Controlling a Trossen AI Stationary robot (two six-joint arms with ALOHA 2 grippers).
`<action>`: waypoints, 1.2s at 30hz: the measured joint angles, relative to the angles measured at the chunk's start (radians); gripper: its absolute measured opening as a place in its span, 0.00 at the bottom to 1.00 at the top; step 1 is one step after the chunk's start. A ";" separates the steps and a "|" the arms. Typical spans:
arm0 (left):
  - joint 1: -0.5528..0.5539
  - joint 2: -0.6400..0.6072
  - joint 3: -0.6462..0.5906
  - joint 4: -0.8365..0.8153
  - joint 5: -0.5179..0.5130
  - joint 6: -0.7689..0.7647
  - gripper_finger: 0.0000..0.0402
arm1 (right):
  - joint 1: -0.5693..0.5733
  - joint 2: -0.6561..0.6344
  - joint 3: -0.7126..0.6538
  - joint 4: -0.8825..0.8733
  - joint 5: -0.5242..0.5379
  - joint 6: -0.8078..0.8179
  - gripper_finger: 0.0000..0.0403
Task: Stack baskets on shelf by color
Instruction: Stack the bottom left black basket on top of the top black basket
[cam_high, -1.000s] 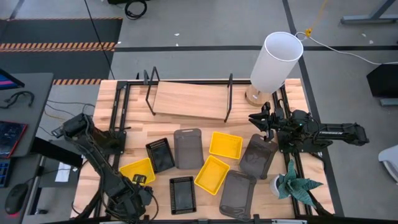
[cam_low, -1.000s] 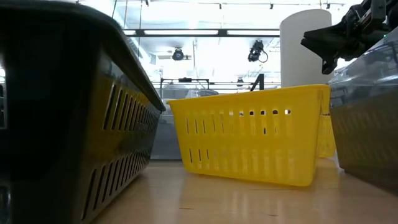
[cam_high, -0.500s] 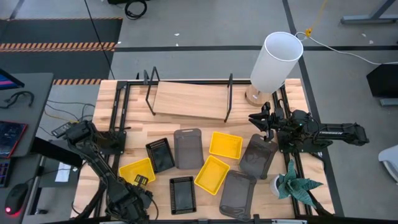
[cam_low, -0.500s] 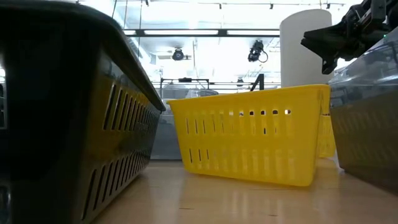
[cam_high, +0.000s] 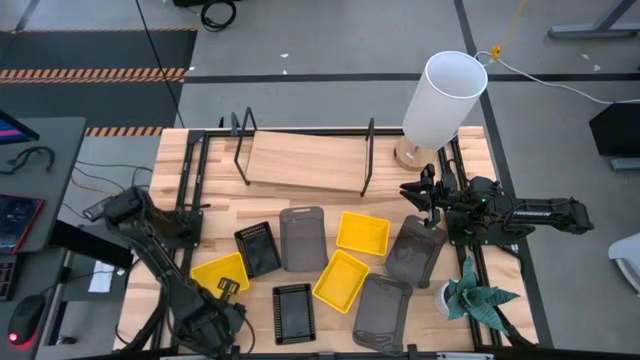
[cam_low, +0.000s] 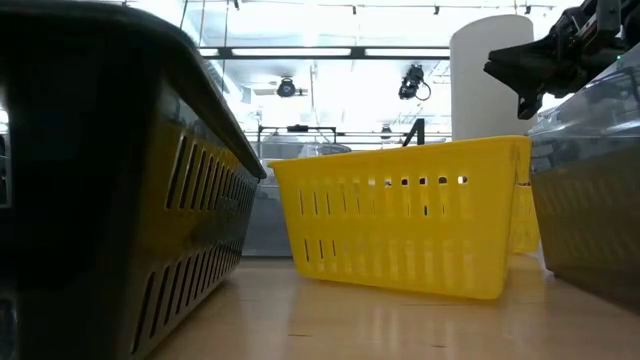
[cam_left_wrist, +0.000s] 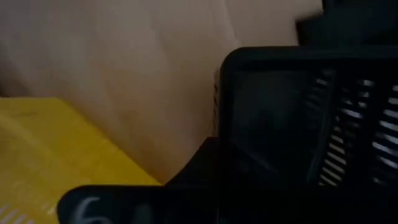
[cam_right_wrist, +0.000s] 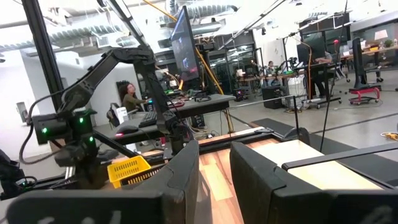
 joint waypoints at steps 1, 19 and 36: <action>0.010 -0.021 0.000 -0.002 -0.004 -0.004 0.01 | 0.000 0.000 0.000 0.000 0.000 0.000 0.24; 0.257 -0.422 0.000 -0.040 -0.337 0.028 0.01 | 0.000 0.000 0.000 0.000 0.000 0.000 0.24; 0.587 -0.439 0.008 -0.093 -0.315 0.976 0.01 | 0.000 0.000 0.000 0.000 0.000 0.000 0.24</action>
